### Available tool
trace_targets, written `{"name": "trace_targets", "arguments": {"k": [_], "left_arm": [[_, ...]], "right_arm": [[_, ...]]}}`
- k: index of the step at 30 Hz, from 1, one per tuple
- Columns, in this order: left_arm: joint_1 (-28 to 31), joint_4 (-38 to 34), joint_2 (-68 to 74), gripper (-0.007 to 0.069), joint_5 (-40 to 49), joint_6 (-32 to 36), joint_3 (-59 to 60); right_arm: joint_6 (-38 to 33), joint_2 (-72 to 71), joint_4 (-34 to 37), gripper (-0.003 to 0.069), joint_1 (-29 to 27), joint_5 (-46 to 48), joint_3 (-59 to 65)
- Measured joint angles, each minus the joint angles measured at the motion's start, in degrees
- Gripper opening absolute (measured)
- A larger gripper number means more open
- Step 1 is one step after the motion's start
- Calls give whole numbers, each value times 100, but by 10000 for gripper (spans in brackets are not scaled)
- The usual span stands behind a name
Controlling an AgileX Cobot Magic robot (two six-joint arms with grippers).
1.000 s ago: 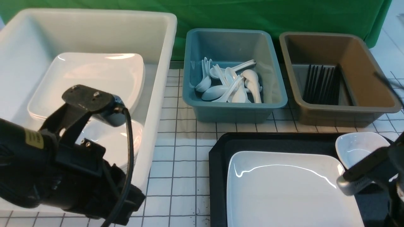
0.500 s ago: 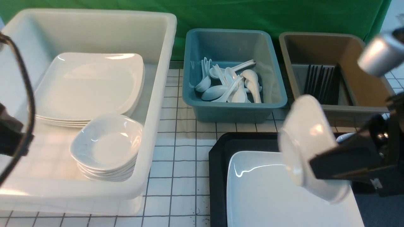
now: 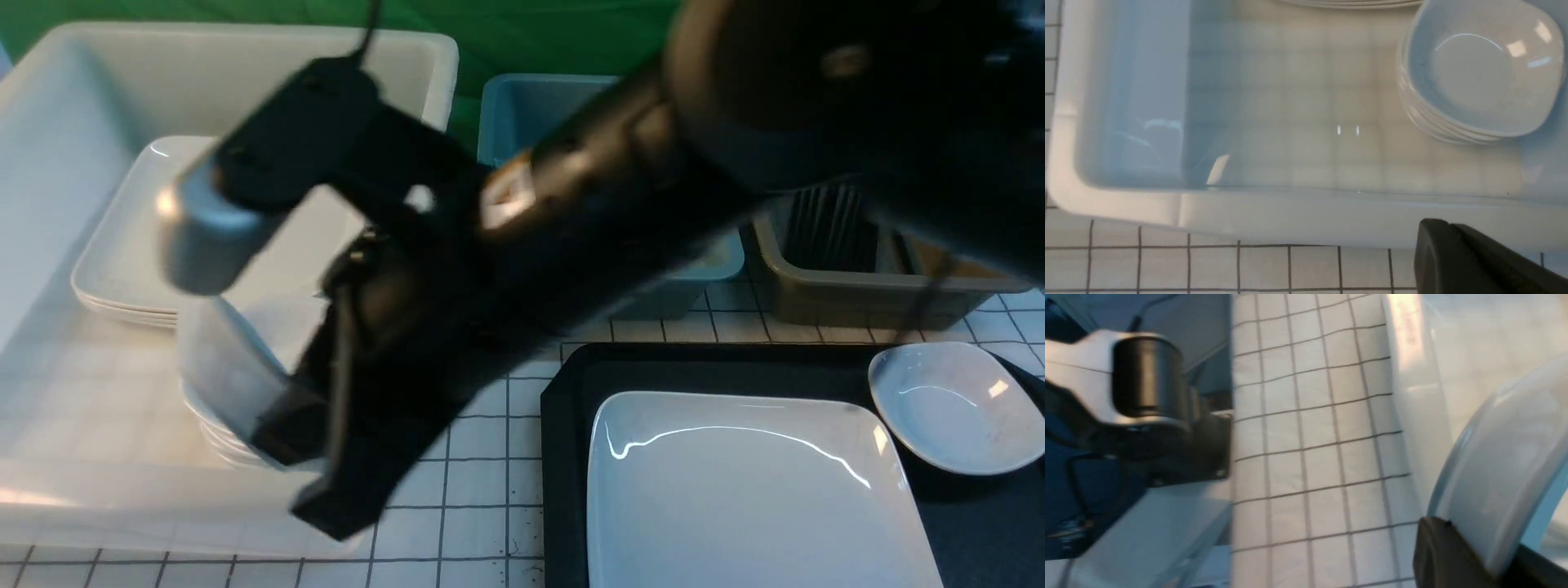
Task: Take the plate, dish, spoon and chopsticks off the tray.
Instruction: Use the right arm to put the small plate into the large storage box on the left, then use the right arm to grab a small plate from the dinner plate
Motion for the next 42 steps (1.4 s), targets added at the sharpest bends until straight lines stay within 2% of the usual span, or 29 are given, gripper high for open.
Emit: {"name": "trace_targets", "arguments": {"k": [3, 6, 11, 14, 17, 18, 20, 22, 28, 32, 35, 37, 40, 41, 42], "left_arm": [[188, -233, 0, 4, 0, 155, 0], [236, -689, 0, 4, 0, 433, 0], [236, -856, 0, 4, -18, 474, 0], [236, -870, 0, 4, -65, 458, 0], [238, -870, 0, 4, -93, 458, 0], [238, -870, 0, 4, -93, 458, 0], [238, -877, 0, 4, -108, 458, 0], [238, -883, 0, 4, -108, 458, 0], [238, -896, 0, 4, -189, 456, 0], [238, -988, 0, 4, -234, 456, 0], [238, -1030, 0, 4, -234, 456, 0], [238, -1043, 0, 4, -234, 456, 0], [238, -1080, 0, 4, -247, 477, 19], [238, -1086, 0, 4, -248, 477, 20], [238, -1097, 0, 4, -268, 481, 65]], "right_arm": [[0, 514, -640, 81, 131, -198, -558], [0, 1293, -1740, 81, 219, -603, -1080], [-5, 1839, -2398, 97, 219, -1173, -1172], [-5, 2154, -2629, 152, 219, -1423, -1176], [3, 2304, -2626, 251, 230, -1481, -1188], [3, 2304, -2626, 257, 230, -1487, -1188], [66, 2315, -2648, 317, 230, -1485, -1220], [142, 2327, -2653, 338, 230, -1411, -1226], [477, 1941, -2711, 360, 230, -124, -1468], [733, 1267, -2820, 360, 230, 1138, -1783], [1108, 779, -3374, 306, 216, 2041, -1846], [1565, 447, -3805, 218, 102, 2041, -1743], [2107, -101, -4061, 64, -308, 2041, -1438], [2143, -139, -4073, 58, -344, 2041, -1438], [2383, -470, -4112, 31, -647, 2041, -1177]]}}
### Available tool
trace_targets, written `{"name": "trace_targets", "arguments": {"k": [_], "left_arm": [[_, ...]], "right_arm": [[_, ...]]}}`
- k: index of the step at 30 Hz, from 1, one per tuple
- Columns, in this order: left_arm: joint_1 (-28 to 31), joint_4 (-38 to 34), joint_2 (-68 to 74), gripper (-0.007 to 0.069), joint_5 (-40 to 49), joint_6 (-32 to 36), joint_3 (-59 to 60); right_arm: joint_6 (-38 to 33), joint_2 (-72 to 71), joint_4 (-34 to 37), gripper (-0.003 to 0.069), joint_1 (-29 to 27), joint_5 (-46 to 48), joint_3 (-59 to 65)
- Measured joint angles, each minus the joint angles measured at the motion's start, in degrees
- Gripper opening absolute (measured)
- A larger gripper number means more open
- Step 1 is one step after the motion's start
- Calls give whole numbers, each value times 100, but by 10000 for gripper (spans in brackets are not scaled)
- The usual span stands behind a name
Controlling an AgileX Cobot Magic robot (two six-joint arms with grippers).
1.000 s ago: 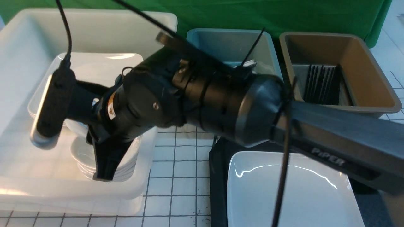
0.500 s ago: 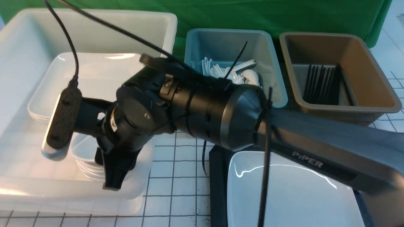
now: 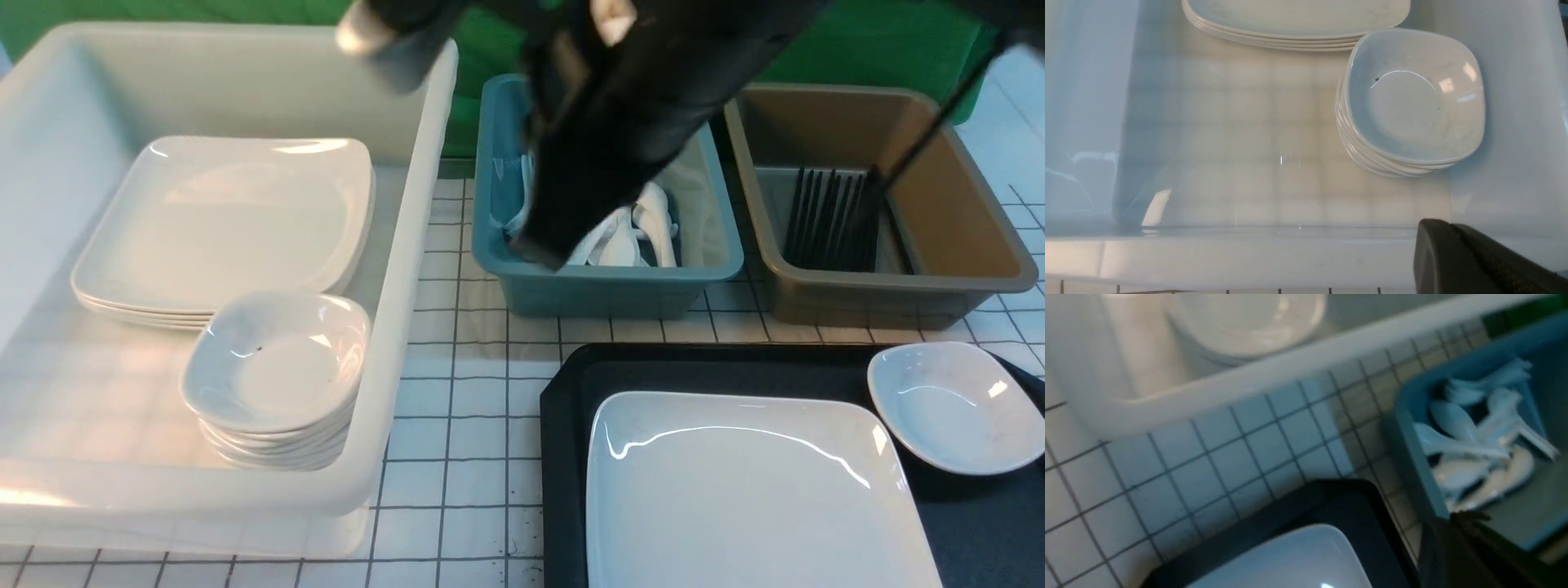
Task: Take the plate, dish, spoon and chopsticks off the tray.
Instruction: Use the right arm to grab a small plate from the dinner plate
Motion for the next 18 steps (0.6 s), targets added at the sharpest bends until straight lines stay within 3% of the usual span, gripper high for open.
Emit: {"name": "trace_targets", "arguments": {"k": [4, 11, 13, 15, 18], "left_arm": [[0, -89, 0, 4, -30, 14, 184], [0, -403, 0, 4, -214, 147, 417], [0, -459, 0, 4, -230, 147, 417], [0, -511, 0, 4, -235, 156, 417], [0, -538, 0, 4, -235, 165, 417]], "right_arm": [[215, -731, -6, 30, -734, 0, 801], [941, -1876, -47, 30, -2892, -28, 3401], [1059, -1907, -41, 32, -3145, -53, 3788], [1230, -1913, 106, 59, -3627, -410, 4462], [1103, -1857, 290, 132, -3876, -1145, 5107]]}}
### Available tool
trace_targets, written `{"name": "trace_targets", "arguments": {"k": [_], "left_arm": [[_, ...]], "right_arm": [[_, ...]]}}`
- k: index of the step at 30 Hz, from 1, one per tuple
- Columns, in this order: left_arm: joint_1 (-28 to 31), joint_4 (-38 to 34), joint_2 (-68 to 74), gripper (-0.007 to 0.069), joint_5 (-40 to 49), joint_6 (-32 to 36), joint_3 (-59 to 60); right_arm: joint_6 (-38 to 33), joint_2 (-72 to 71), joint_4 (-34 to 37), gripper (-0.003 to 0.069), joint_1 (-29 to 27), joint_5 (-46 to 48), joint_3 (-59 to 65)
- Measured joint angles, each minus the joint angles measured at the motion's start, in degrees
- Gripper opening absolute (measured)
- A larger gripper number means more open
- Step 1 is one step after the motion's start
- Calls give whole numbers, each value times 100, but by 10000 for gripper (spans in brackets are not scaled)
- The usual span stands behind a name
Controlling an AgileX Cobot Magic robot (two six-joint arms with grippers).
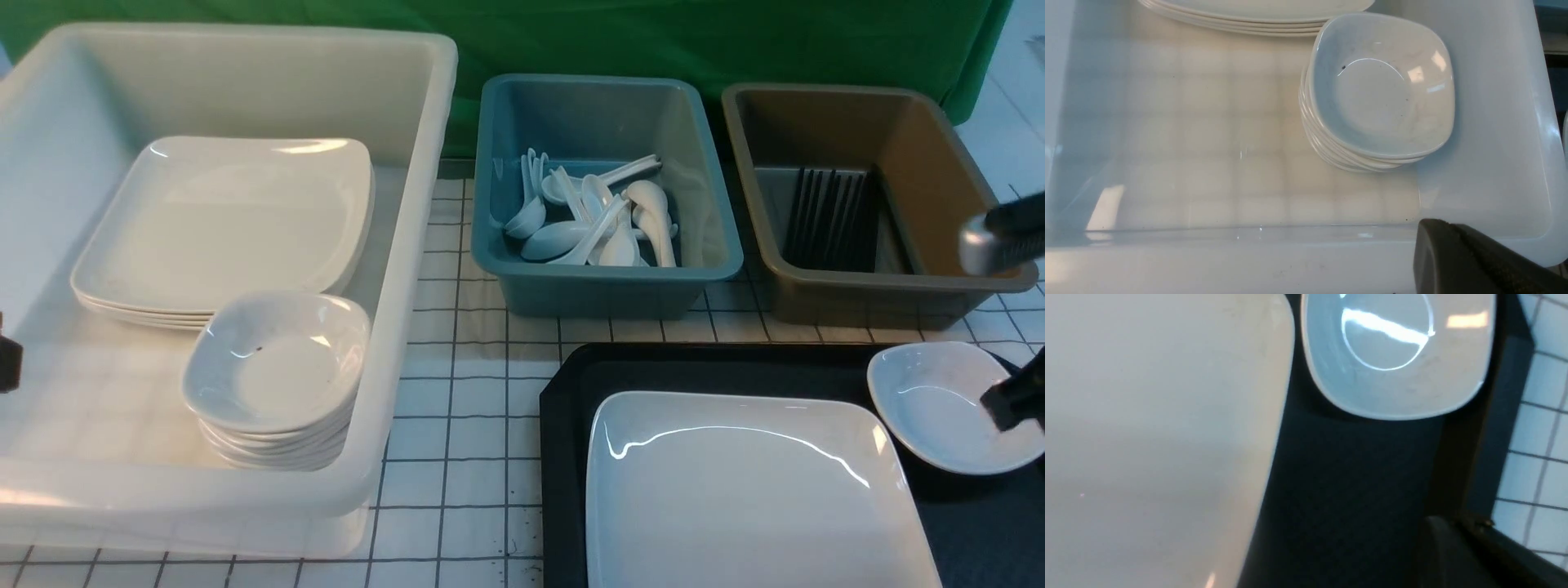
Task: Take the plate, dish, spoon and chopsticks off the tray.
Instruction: Use the right arm to grab a small plate from the dinner plate
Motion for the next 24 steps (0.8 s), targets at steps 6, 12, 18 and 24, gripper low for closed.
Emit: {"name": "trace_targets", "arguments": {"k": [6, 12, 18, 24], "left_arm": [[0, -4, 0, 4, 0, 91, 0], [0, -72, 0, 4, 0, 108, 0], [0, -168, 0, 4, 0, 153, 0], [0, -198, 0, 4, 11, 161, 0]], "right_arm": [[-770, 769, 76, 454, -54, -1002, 749], [-900, 1420, -502, 637, -54, -1780, 756], [-1895, 1741, -937, 589, -54, -2110, 756], [-2311, 2042, -995, 544, -54, -2535, 756]]}}
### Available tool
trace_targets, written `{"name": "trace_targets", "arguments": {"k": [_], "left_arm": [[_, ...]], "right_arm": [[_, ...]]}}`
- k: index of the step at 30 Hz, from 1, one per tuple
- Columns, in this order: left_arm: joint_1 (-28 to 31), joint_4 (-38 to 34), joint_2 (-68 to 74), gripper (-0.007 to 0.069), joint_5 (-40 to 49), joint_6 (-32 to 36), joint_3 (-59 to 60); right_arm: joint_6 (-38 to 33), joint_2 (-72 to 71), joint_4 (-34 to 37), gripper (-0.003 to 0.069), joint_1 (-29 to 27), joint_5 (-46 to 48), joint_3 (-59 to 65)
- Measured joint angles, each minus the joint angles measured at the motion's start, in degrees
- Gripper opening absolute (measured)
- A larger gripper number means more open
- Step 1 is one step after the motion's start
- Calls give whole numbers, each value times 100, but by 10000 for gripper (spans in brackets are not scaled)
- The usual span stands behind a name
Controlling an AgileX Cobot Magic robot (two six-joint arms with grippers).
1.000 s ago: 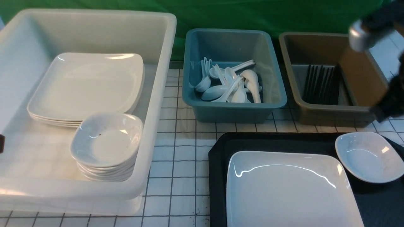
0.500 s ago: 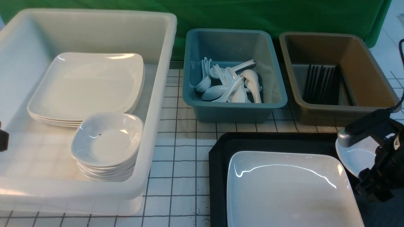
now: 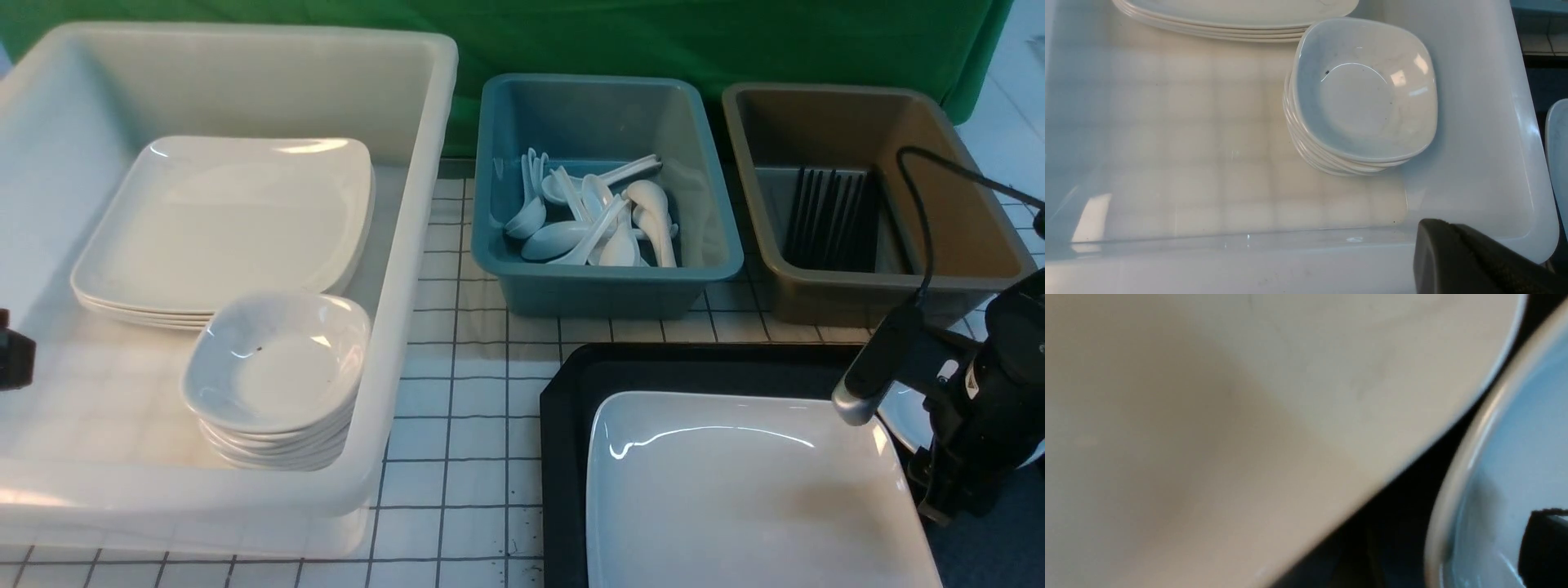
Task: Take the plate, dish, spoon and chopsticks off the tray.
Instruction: Use the right arm to grab a small plate from the dinner plate
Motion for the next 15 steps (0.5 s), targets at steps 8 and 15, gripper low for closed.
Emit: {"name": "trace_targets", "arguments": {"k": [8, 15], "left_arm": [[0, 0, 0, 4, 46, 97, 0], [0, -17, 0, 4, 149, 98, 0]], "right_arm": [[-116, 249, -56, 536, 0, -50, -88], [-88, 340, -50, 300, 6, 66, -140]]}}
